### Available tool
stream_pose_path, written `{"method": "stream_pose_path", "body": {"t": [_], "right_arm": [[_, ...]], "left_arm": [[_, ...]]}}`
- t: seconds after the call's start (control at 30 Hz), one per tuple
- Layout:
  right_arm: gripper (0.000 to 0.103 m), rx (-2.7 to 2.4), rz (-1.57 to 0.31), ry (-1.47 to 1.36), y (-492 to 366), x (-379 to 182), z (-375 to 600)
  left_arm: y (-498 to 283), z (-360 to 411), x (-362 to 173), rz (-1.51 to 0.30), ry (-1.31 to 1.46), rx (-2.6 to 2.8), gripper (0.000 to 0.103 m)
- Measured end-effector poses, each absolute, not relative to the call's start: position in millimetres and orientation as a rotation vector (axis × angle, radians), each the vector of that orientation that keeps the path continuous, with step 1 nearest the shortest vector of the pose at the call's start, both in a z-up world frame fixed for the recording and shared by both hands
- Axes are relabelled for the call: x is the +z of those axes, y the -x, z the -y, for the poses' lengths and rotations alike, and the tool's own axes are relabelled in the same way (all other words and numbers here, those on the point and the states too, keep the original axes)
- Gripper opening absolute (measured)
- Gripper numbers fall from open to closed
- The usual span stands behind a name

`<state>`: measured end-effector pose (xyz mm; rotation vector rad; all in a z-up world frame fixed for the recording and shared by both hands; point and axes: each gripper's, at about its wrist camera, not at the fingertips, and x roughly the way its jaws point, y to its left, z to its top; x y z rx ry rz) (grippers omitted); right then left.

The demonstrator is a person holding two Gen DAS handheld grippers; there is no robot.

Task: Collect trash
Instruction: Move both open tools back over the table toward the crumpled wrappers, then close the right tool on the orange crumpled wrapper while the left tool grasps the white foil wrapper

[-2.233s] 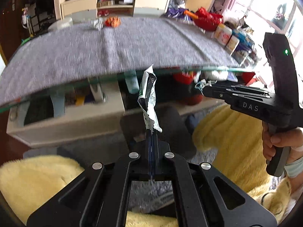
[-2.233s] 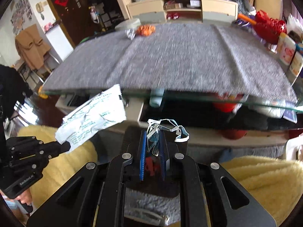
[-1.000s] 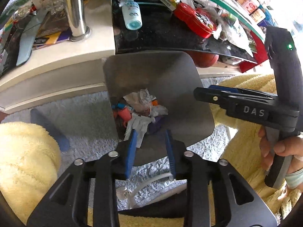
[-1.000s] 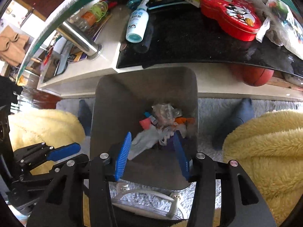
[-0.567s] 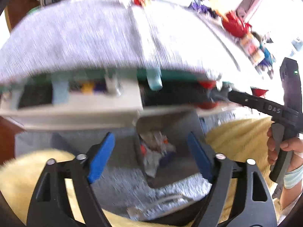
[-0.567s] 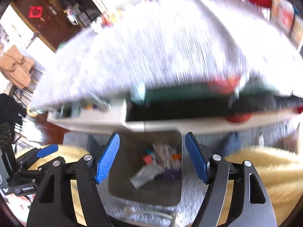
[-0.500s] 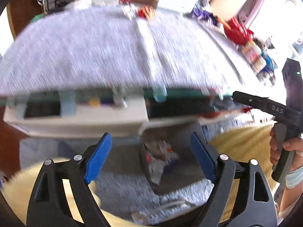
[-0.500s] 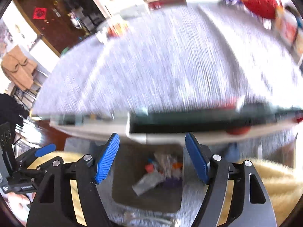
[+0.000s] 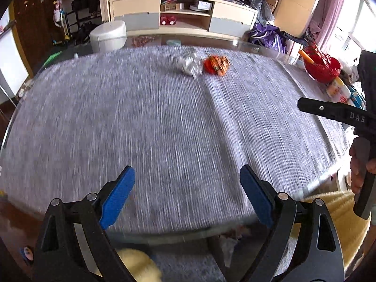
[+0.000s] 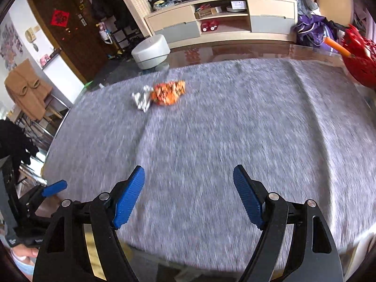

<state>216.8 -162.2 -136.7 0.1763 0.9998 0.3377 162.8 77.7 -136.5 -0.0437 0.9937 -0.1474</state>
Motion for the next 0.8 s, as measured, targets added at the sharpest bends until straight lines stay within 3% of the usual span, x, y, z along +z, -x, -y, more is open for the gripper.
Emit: {"method": "stream_pose_path", "body": {"t": [0.4,0.8], "right_arm": [[0.078,0.402,-1.016,-0.180,-323.9,-147.5,122.1],[0.072,0.428,-1.121,-0.194,-373.5,-180.8,96.6]], "left_arm": [[-272.1,-80.2,-152.6,-0.936,0.073,-0.181,0.086],[-326.9,-69.2,-165.0,-0.951,0.042,-0.200,0.086]]}}
